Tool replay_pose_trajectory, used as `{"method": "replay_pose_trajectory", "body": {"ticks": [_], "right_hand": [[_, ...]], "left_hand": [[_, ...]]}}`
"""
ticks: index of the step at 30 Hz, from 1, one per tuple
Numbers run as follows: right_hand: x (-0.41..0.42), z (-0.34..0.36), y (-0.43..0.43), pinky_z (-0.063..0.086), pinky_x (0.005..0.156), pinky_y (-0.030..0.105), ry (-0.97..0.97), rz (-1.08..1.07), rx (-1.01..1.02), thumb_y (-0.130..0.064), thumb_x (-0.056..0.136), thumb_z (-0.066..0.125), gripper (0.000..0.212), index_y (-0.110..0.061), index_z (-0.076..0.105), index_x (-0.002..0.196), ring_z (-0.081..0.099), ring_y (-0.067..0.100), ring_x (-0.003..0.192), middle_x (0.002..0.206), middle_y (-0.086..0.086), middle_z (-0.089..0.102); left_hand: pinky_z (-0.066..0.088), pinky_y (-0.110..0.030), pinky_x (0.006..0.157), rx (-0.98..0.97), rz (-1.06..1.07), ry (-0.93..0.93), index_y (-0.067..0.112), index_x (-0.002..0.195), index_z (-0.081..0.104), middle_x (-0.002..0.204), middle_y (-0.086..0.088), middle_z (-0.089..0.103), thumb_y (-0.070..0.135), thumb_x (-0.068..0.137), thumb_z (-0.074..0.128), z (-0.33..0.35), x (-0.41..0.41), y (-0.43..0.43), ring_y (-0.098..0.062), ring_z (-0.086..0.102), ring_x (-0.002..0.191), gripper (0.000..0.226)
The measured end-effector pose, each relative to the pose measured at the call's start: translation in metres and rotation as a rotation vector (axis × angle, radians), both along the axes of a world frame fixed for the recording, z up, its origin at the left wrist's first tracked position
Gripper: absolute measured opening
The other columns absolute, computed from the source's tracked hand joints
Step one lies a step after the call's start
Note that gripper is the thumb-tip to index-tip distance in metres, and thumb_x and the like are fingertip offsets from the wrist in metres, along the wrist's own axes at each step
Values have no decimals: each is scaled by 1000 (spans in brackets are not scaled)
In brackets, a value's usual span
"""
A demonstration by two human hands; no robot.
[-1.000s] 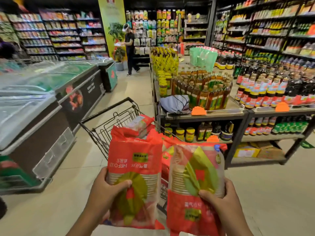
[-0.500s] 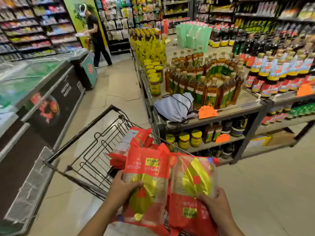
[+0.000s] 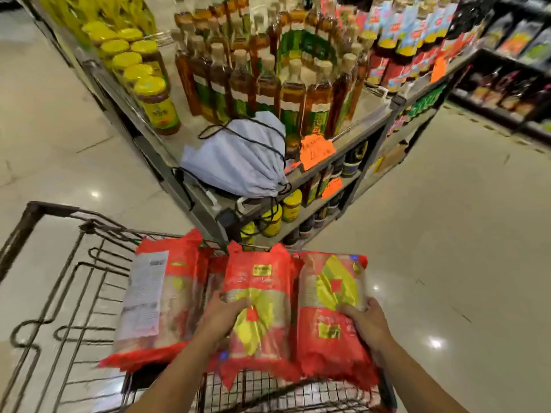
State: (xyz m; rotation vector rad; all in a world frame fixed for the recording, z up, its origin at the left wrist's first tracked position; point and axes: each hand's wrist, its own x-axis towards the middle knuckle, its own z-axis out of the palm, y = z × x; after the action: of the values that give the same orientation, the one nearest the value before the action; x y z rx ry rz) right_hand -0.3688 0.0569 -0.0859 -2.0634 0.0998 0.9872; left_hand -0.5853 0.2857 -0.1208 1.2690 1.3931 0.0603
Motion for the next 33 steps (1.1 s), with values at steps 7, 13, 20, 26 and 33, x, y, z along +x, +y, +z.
{"method": "replay_pose_trajectory", "body": {"ticks": [7,13,20,26,33], "right_hand": [[0,24,17,53,92,42,-136,103,-141,-54,55,84,85,-17,51,124,66,31,106,121,11,67],[-1,80,-11,40,107,42,-389,312,-233,-53,86,70,86,-14,33,154,46,33,136,150,14,47],[3,156,-131,29,117,40,-846,334,-360,-61,93,44,74,-22,34,155,40,26,142,155,8,44],[14,200,-320,26,119,47,-1028,100,-532,-60,94,46,73,-22,34,155,38,30,143,158,11,40],[20,224,-554,32,117,55,-979,-143,-728,-62,93,38,73,-19,42,152,43,37,141,155,16,45]], "left_hand": [[48,-37,92,149,-122,72,15,140,44,123,-3,67,40,81,79,27,8,-23,-17,63,96,73],[39,-53,112,628,-539,234,7,142,44,146,-20,50,48,78,66,51,24,-28,-39,45,136,79],[50,-49,98,1164,-1060,0,4,133,57,130,-19,63,42,83,53,160,127,-127,-40,62,117,63],[47,-48,105,1507,-1302,-196,8,141,53,142,-17,57,47,80,62,259,216,-326,-36,55,128,73],[44,-53,110,1595,-1533,-450,11,145,50,149,-16,53,51,84,61,293,279,-582,-39,54,131,74]]}}
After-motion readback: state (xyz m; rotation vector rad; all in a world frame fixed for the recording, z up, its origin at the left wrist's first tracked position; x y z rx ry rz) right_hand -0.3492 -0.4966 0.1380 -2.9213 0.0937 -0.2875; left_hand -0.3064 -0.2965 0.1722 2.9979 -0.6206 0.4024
